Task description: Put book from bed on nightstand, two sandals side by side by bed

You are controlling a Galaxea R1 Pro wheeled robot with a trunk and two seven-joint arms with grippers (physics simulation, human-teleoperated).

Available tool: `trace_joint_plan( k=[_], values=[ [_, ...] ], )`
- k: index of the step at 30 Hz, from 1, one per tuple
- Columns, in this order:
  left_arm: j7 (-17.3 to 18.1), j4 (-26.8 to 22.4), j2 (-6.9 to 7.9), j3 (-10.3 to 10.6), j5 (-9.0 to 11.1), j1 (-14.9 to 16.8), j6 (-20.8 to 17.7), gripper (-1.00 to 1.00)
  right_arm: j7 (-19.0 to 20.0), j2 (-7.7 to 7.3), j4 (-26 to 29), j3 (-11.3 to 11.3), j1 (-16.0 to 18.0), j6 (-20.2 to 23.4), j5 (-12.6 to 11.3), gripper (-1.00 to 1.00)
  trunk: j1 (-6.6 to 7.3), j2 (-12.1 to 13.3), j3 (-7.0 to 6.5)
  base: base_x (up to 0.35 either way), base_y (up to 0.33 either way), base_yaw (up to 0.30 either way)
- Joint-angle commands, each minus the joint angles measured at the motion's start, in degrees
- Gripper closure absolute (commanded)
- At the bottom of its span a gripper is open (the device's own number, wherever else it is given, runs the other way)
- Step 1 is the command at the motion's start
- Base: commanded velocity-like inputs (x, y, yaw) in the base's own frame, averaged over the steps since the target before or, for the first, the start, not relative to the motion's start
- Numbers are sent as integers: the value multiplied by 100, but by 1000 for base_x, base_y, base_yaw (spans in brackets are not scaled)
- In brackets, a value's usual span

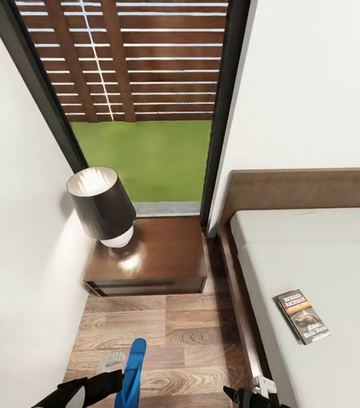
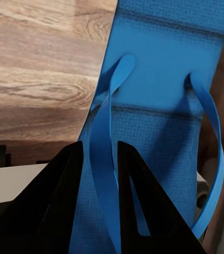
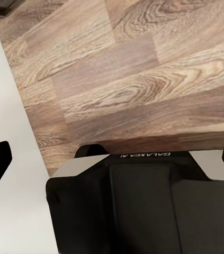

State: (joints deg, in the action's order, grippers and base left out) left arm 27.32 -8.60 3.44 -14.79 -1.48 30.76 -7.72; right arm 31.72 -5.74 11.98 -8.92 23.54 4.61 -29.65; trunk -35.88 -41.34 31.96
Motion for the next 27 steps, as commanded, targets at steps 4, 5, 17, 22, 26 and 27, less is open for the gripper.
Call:
trace_joint_plan(
  k=[4,5,17,22,26,27],
  values=[
    [2,-10,-2,-41,-28,0,-45,100,11,-5,7,-31,1,40,-63,-100,-1,-4,-28,0,0,-63],
    [2,-10,-2,-41,-28,0,-45,100,10,-5,7,-31,1,40,-62,-100,-1,-4,-37,0,0,-71],
    [2,-10,-2,-41,-28,0,-45,100,17,-6,7,-31,1,40,-62,-100,-1,-4,-146,0,0,-73],
    [2,-10,-2,-41,-28,0,-45,100,15,-6,7,-31,1,40,-60,-100,-1,-4,-191,0,0,-66],
    [2,-10,-2,-41,-28,0,-45,100,15,-4,7,-31,1,40,-58,-100,-1,-4,-207,0,0,-16],
    [2,-10,-2,-41,-28,0,-44,100,12,-5,7,-31,1,40,-58,-100,-1,-4,-208,0,0,-3]
  ],
)
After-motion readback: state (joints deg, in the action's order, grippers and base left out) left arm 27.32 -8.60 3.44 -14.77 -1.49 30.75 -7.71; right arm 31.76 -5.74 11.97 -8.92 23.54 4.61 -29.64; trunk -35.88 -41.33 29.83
